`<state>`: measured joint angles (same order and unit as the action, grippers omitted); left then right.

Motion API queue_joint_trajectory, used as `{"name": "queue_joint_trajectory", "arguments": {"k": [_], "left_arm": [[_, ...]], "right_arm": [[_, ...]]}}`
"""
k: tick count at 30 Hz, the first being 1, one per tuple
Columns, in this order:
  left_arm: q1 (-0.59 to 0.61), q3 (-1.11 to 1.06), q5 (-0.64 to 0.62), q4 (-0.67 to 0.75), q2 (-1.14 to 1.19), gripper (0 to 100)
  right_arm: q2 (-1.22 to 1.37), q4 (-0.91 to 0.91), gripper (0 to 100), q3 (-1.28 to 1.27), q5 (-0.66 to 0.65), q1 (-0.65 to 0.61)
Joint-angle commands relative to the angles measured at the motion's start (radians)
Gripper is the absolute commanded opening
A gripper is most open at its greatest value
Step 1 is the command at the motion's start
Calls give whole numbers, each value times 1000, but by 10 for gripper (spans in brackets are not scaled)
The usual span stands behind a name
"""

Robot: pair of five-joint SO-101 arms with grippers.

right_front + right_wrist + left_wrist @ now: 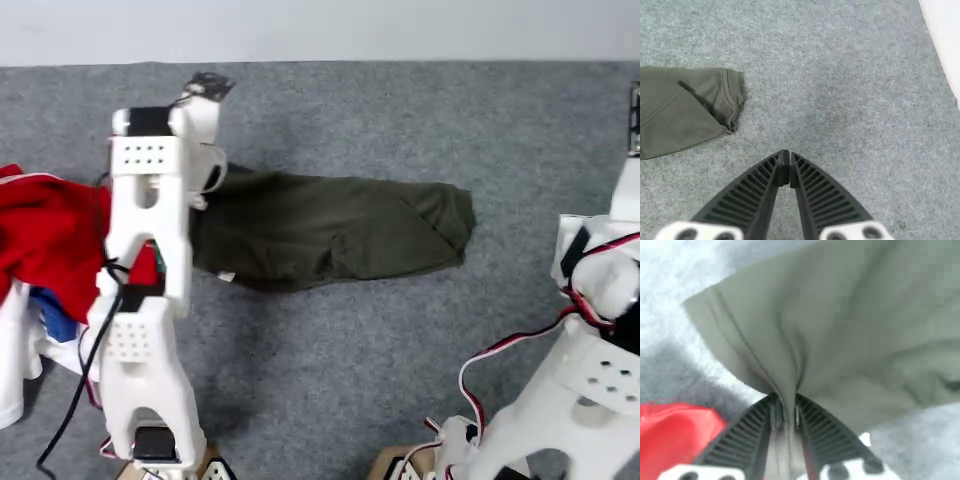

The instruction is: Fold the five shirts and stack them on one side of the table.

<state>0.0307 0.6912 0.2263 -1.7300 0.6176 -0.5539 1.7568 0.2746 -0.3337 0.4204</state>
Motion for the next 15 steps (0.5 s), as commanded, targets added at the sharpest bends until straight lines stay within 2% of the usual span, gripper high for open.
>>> {"name": "queue_joint_trajectory", "arguments": {"k": [1,9,15], "left_arm": [[-109,-1,8,-25,-103,4],[-354,13,-57,34,-103,4],[-488,194,-121,71,-23,4]], "right_arm": [[-25,41,10,5,-12,13],[-28,41,10,-54,-12,13],[-93,38,10,-163,-14,13]]}}
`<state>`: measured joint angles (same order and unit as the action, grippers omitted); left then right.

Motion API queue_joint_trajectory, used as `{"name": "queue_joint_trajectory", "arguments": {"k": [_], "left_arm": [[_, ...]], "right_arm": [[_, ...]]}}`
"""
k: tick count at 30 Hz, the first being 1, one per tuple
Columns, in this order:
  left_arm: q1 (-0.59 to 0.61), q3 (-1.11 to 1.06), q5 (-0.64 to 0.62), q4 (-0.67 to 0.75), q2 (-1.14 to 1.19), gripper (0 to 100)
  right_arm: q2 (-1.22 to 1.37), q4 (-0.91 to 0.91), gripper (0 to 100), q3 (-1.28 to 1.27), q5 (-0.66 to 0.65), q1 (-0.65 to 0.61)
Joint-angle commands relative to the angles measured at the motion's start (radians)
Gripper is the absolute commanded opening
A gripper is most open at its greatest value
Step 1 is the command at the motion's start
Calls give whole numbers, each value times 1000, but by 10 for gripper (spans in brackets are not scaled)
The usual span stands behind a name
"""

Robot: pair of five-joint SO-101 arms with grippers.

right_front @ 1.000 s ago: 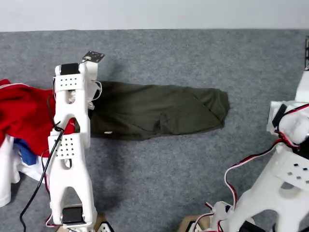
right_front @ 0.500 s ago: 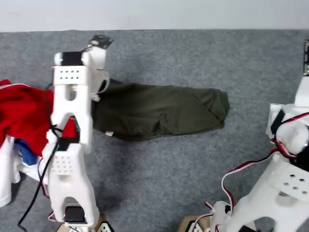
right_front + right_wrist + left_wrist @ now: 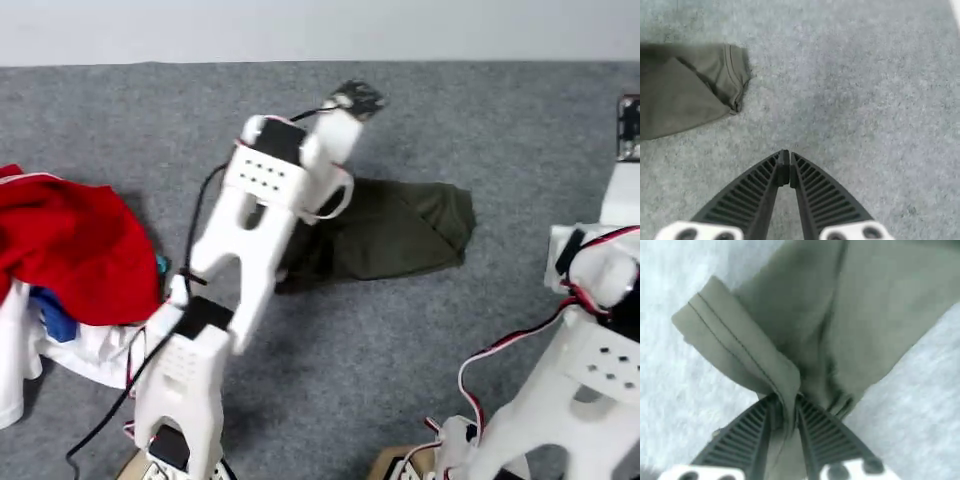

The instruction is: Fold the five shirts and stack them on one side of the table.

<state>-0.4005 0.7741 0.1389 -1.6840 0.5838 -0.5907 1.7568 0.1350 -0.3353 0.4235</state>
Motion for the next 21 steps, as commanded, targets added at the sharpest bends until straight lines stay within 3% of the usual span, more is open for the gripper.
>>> {"name": "queue_joint_trajectory", "arguments": {"k": [1,10,17,21], "left_arm": [[-75,154,-44,25,37,4],[-196,515,-69,26,307,4],[-262,616,-94,75,454,8],[-282,616,-95,81,480,135]], "right_arm": [[-71,38,10,-46,-12,10],[-243,36,10,-258,-110,12],[-329,36,10,-371,-107,12],[-348,36,10,-393,-106,12]]}}
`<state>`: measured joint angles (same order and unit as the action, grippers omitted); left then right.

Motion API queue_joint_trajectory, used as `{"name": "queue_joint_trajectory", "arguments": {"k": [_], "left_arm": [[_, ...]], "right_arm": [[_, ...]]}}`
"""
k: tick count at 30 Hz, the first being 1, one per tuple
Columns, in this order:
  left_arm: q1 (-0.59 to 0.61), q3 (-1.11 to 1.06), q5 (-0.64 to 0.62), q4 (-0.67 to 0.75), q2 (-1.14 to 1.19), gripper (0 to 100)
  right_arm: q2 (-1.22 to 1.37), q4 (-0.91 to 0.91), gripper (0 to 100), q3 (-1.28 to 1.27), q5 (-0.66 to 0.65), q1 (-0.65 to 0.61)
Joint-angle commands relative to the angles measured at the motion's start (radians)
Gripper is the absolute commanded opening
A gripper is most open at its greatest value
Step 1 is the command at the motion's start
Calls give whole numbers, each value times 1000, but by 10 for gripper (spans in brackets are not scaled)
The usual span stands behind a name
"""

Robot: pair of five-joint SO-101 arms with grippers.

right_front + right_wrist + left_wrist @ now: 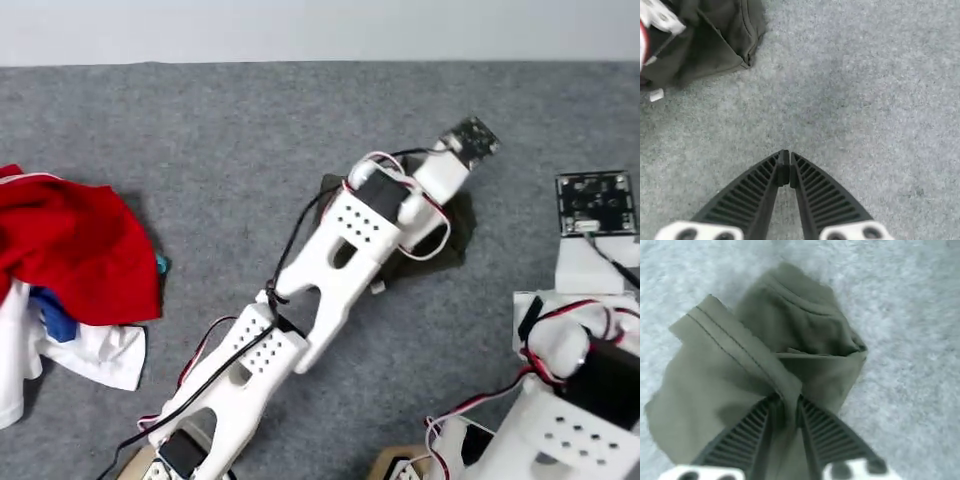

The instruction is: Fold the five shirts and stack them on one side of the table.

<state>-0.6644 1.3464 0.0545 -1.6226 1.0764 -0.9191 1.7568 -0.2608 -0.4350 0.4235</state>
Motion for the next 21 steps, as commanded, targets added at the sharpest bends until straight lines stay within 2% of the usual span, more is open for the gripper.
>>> {"name": "queue_joint_trajectory", "arguments": {"k": [1,3,8,13,16,20,21], "left_arm": [[-18,44,-12,15,-20,175],[-15,44,-43,3,-52,219],[-12,44,-60,-11,-140,250],[66,44,-61,-26,-213,246],[126,44,-61,-77,-250,175],[221,35,-60,-135,-259,8],[252,21,-60,-135,-264,3]], "right_arm": [[-21,36,10,3,-6,12],[-21,36,10,3,-6,12],[-21,36,10,3,-5,12],[-21,36,10,3,-5,12],[-12,33,10,3,-5,10],[-10,-53,10,-49,-3,5],[-8,-82,10,-72,3,5]]}}
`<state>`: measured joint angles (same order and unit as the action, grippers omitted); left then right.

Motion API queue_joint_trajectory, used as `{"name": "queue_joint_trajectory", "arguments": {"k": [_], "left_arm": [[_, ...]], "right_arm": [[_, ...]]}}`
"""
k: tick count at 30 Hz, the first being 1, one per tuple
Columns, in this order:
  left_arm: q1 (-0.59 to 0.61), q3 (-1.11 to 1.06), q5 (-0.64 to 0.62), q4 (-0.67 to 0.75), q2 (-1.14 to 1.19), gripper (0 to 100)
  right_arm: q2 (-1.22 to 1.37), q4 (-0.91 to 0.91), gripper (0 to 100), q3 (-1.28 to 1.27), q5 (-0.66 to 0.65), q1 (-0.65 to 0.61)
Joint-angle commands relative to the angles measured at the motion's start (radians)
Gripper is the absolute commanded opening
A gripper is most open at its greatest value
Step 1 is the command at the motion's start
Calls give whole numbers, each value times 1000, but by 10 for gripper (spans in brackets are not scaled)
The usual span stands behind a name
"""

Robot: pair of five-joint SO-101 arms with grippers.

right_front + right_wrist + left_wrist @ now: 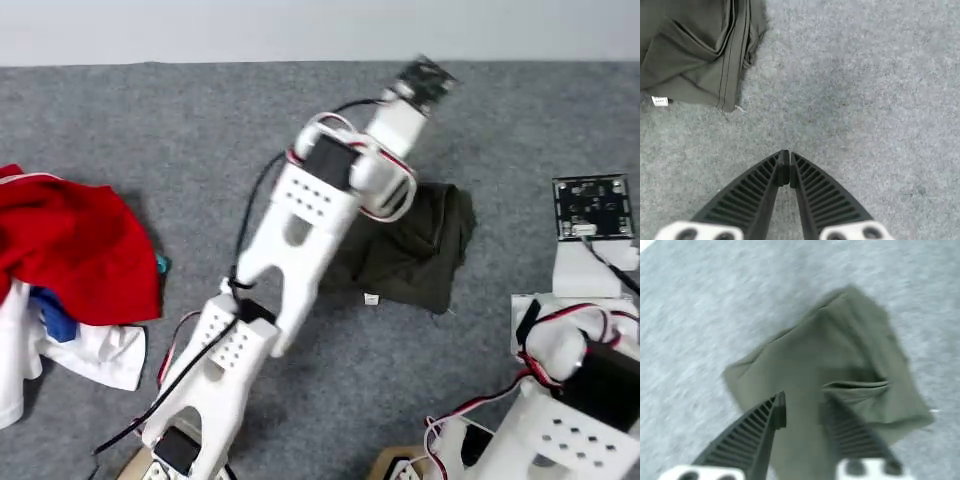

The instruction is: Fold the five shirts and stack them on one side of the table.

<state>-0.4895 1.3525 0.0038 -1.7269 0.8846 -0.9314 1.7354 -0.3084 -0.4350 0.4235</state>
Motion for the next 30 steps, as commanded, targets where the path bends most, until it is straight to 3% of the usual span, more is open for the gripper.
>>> {"name": "queue_joint_trajectory", "arguments": {"k": [1,9,17,23,30], "left_arm": [[107,2,-11,-31,-77,9],[292,-165,-12,-31,-219,4],[443,-699,49,-31,-552,4],[496,-1059,94,-25,-769,4],[506,-1228,135,-25,-936,4]], "right_arm": [[8,-97,10,-51,20,-1],[265,-249,10,-101,203,-275],[483,-421,14,-101,362,-493],[553,-550,14,-101,371,-590],[687,-811,14,-101,370,-679]]}}
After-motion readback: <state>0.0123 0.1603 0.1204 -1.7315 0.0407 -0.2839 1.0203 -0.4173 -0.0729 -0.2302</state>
